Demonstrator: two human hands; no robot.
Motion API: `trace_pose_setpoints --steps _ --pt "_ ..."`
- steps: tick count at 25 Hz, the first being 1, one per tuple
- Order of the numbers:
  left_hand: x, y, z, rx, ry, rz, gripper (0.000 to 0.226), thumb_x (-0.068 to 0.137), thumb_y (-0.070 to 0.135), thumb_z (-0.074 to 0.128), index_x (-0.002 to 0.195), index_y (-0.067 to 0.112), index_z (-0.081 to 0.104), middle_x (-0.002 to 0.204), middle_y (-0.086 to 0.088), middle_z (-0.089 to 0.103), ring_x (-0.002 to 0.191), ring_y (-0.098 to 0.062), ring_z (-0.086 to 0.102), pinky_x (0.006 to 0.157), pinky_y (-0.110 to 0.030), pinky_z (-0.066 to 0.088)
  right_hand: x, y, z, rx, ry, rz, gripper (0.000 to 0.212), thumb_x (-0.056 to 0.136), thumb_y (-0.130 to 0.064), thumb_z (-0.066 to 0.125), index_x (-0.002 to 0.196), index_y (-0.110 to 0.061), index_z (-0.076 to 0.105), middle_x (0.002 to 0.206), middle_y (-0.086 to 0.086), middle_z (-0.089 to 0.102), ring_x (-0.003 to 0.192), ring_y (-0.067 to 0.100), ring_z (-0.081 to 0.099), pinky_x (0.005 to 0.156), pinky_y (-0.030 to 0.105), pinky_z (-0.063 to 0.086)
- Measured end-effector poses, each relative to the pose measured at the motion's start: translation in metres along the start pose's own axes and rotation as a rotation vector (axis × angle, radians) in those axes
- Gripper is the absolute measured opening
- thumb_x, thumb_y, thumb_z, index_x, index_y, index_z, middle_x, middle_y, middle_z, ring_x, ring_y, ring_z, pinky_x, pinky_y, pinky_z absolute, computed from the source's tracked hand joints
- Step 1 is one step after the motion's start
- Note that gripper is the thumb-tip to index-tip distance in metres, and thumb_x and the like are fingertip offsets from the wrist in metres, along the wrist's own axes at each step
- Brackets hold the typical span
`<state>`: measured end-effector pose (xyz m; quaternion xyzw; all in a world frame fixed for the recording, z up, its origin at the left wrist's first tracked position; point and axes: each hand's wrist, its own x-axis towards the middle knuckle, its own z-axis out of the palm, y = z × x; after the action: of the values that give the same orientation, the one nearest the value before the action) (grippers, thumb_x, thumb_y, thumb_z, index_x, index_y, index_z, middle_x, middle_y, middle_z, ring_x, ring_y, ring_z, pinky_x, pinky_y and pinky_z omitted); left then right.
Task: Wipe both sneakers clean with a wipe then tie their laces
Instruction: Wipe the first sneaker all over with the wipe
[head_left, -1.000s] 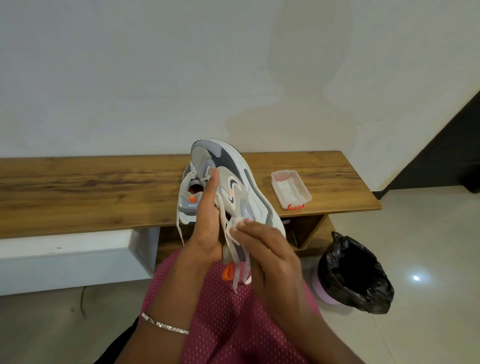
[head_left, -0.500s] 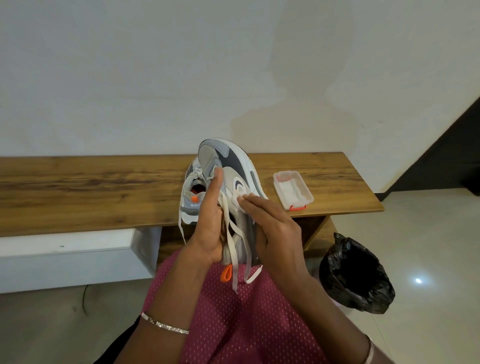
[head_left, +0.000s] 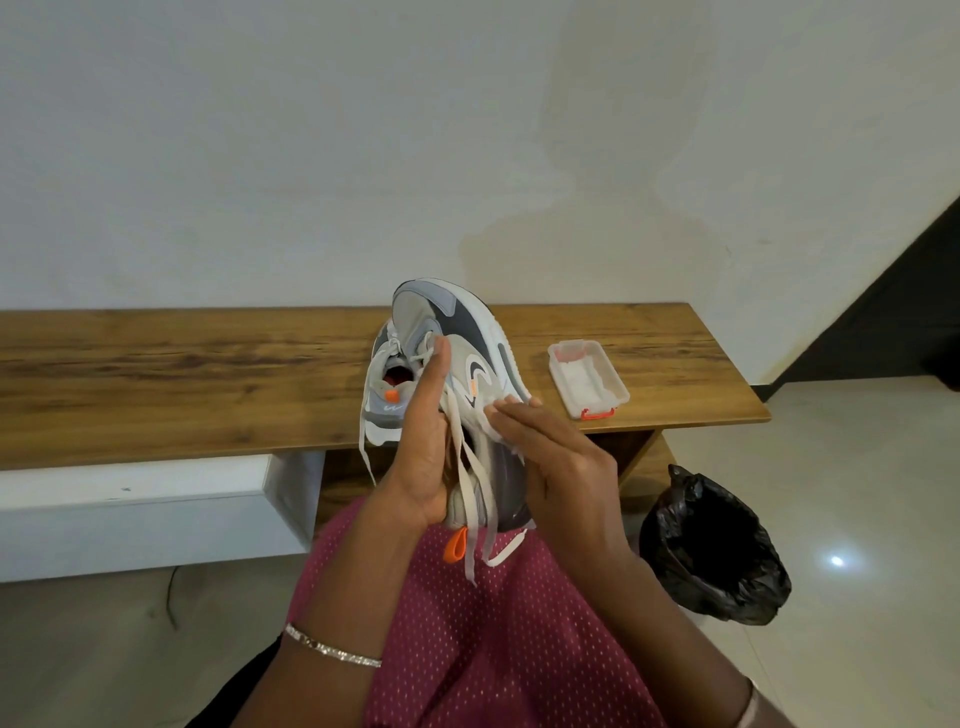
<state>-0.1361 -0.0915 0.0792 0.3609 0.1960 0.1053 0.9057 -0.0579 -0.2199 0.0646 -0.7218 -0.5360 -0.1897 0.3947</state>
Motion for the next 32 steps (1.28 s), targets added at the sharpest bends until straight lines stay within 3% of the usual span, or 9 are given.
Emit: trace_pose_setpoints --steps 4,8,10,12,15,19,22,26,32 --pt "0.0 0.0 0.0 -0.035 -0.001 0.047 0.095 0.078 0.082 0.059 0.141 0.01 0.057 0.121 -0.025 0.061 0.118 -0.039 0.056 0.107 -0.055 0.043 0.015 0.002 -0.001 -0.056 0.001 0.045 0.024 0.091 -0.008 0.062 0.112 -0.008 0.074 0.113 0.005 0.073 0.102 0.022 0.066 0.082 0.035 0.059" --pt "0.001 0.005 -0.009 0.005 0.086 0.114 0.089 0.079 0.082 0.056 0.138 0.015 0.06 0.126 -0.023 0.063 0.118 -0.04 0.06 0.106 -0.06 0.045 -0.025 -0.008 -0.008 -0.058 -0.026 -0.022 0.03 0.095 -0.017 0.052 0.114 -0.01 0.074 0.117 0.002 0.072 0.105 0.019 0.061 0.084 0.026 0.054" --pt "0.001 0.006 -0.013 0.003 0.125 0.133 0.083 0.085 0.079 0.049 0.135 0.015 0.063 0.123 -0.022 0.067 0.116 -0.038 0.064 0.101 -0.057 0.049 -0.043 -0.009 -0.012 -0.08 -0.066 -0.061 0.029 0.095 -0.017 0.055 0.116 -0.011 0.073 0.12 0.002 0.07 0.106 0.018 0.06 0.085 0.027 0.055" --pt "0.002 0.006 -0.012 0.012 0.162 0.102 0.085 0.081 0.081 0.055 0.137 0.017 0.061 0.132 -0.026 0.062 0.123 -0.042 0.061 0.105 -0.061 0.045 -0.044 -0.003 -0.014 -0.089 -0.08 -0.077 0.025 0.093 -0.012 0.062 0.115 -0.01 0.074 0.119 0.003 0.071 0.105 0.019 0.06 0.084 0.03 0.056" --pt "0.001 0.005 -0.007 0.015 0.147 0.073 0.098 0.072 0.082 0.064 0.141 0.013 0.056 0.135 -0.031 0.054 0.127 -0.046 0.053 0.111 -0.069 0.034 -0.023 0.007 -0.014 -0.078 -0.075 -0.021 0.024 0.088 -0.011 0.067 0.112 -0.009 0.075 0.115 0.005 0.072 0.103 0.02 0.061 0.085 0.026 0.053" --pt "0.002 0.004 -0.011 -0.03 0.128 0.124 0.091 0.079 0.081 0.059 0.142 0.015 0.056 0.143 -0.03 0.052 0.132 -0.048 0.051 0.11 -0.07 0.035 0.002 0.02 -0.013 -0.024 -0.028 0.141 0.028 0.088 0.003 0.067 0.111 -0.011 0.075 0.111 0.001 0.073 0.103 0.013 0.058 0.085 0.02 0.049" --pt "-0.002 0.008 -0.015 -0.061 0.089 0.138 0.088 0.084 0.08 0.051 0.142 0.013 0.056 0.137 -0.025 0.056 0.13 -0.046 0.052 0.11 -0.07 0.035 -0.013 0.012 -0.015 0.003 -0.015 0.102 0.026 0.092 -0.004 0.063 0.114 -0.011 0.074 0.114 0.001 0.072 0.103 0.017 0.061 0.084 0.024 0.052" --pt "-0.006 0.014 -0.018 -0.057 0.106 0.167 0.084 0.087 0.079 0.046 0.138 0.013 0.06 0.123 -0.02 0.064 0.118 -0.041 0.06 0.107 -0.065 0.041 -0.054 0.001 -0.016 -0.033 -0.073 0.055 0.038 0.086 0.004 0.071 0.12 -0.013 0.072 0.121 0.002 0.069 0.105 0.018 0.061 0.081 0.029 0.055" --pt "-0.005 0.013 -0.015 -0.009 0.085 0.106 0.084 0.088 0.076 0.05 0.138 0.01 0.059 0.122 -0.025 0.062 0.116 -0.043 0.06 0.108 -0.065 0.041 -0.022 0.015 -0.018 -0.005 -0.014 0.08 0.025 0.09 -0.002 0.065 0.111 -0.011 0.076 0.112 0.002 0.072 0.101 0.019 0.063 0.082 0.029 0.054"
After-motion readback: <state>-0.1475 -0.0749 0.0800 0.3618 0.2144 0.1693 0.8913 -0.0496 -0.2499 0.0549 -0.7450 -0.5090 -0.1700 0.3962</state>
